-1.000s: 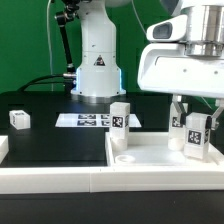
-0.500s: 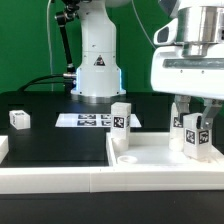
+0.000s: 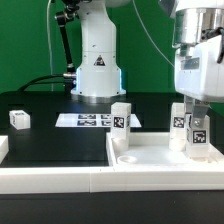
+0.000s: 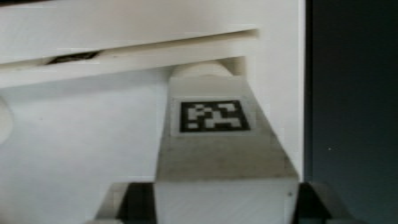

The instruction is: Assemble square table

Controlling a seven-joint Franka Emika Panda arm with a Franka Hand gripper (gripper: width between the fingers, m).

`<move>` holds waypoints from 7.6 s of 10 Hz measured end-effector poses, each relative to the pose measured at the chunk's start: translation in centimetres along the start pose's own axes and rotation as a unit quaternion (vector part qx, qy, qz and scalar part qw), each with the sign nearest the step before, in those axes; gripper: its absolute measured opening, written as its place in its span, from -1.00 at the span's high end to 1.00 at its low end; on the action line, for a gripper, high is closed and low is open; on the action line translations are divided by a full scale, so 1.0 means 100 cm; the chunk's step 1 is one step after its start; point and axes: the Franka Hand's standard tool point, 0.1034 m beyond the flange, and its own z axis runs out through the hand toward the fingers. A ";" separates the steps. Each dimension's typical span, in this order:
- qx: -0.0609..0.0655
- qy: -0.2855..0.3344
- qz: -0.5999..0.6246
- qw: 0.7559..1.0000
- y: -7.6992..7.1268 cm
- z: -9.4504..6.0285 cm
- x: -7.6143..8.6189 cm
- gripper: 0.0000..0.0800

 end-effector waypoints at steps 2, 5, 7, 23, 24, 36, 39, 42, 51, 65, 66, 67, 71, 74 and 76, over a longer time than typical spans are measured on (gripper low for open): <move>-0.002 -0.007 0.063 0.998 0.001 0.000 -0.002 0.27; -0.007 -0.019 0.119 0.993 0.002 0.000 -0.003 0.27; -0.008 -0.024 0.133 0.991 0.002 0.000 -0.003 0.27; -0.004 0.002 -0.420 0.908 -0.009 -0.004 0.000 -0.62; -0.006 0.006 -0.466 0.885 -0.008 -0.004 0.000 -0.62; -0.007 0.018 -0.497 0.868 -0.008 -0.004 -0.007 0.27; -0.004 0.019 -0.410 0.912 -0.007 -0.003 -0.006 0.27; 0.020 0.018 -0.234 0.972 -0.005 -0.002 0.000 0.27; 0.017 -0.018 0.108 0.994 0.002 -0.002 -0.009 0.27; 0.018 -0.007 -0.179 0.984 -0.003 -0.005 -0.012 -0.62; 0.019 -0.006 -0.215 0.976 -0.003 -0.005 -0.012 -0.62; 0.019 -0.005 -0.250 0.968 -0.003 -0.005 -0.012 -0.62; 0.005 0.018 -0.455 0.890 -0.003 -0.004 -0.010 -0.62; 0.004 0.027 -0.572 0.819 -0.008 -0.005 -0.005 -0.62; 0.003 0.028 -0.582 0.813 -0.007 -0.005 -0.006 -0.62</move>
Offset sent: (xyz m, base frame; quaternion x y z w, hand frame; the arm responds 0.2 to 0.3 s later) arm 0.0018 0.0010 -0.0025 -0.0218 -0.0197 0.2090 0.9775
